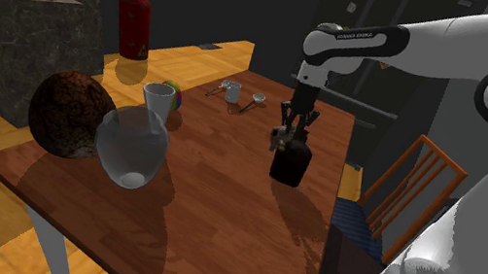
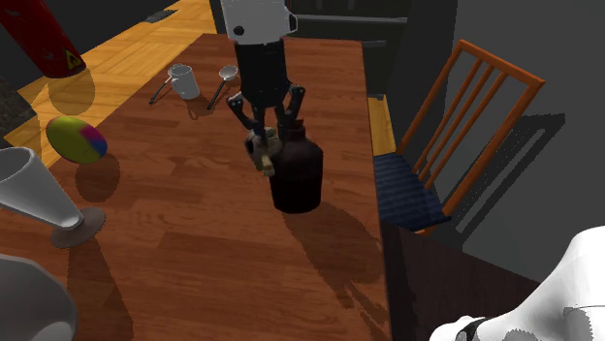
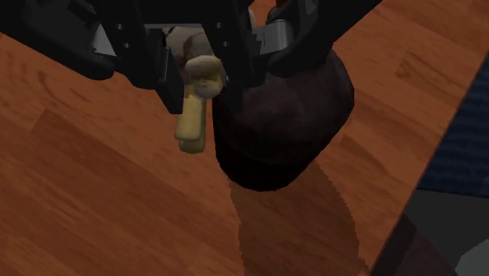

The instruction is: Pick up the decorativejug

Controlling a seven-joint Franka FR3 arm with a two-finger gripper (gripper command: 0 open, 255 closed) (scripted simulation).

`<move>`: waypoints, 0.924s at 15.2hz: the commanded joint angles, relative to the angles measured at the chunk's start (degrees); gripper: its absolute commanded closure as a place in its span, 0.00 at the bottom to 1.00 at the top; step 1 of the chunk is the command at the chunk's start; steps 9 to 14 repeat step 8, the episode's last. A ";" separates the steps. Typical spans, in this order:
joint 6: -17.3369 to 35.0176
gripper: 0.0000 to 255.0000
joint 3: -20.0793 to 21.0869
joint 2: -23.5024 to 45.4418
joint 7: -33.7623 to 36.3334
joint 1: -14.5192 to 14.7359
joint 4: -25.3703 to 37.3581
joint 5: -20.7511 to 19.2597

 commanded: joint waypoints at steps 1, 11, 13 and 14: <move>-1.43 1.00 0.01 -0.29 0.19 0.01 1.26 -0.05; -5.28 1.00 0.00 -0.79 0.66 0.00 4.65 -0.19; -5.28 1.00 0.00 -0.79 0.66 0.00 4.65 -0.19; -5.28 1.00 0.00 -0.79 0.66 0.00 4.65 -0.19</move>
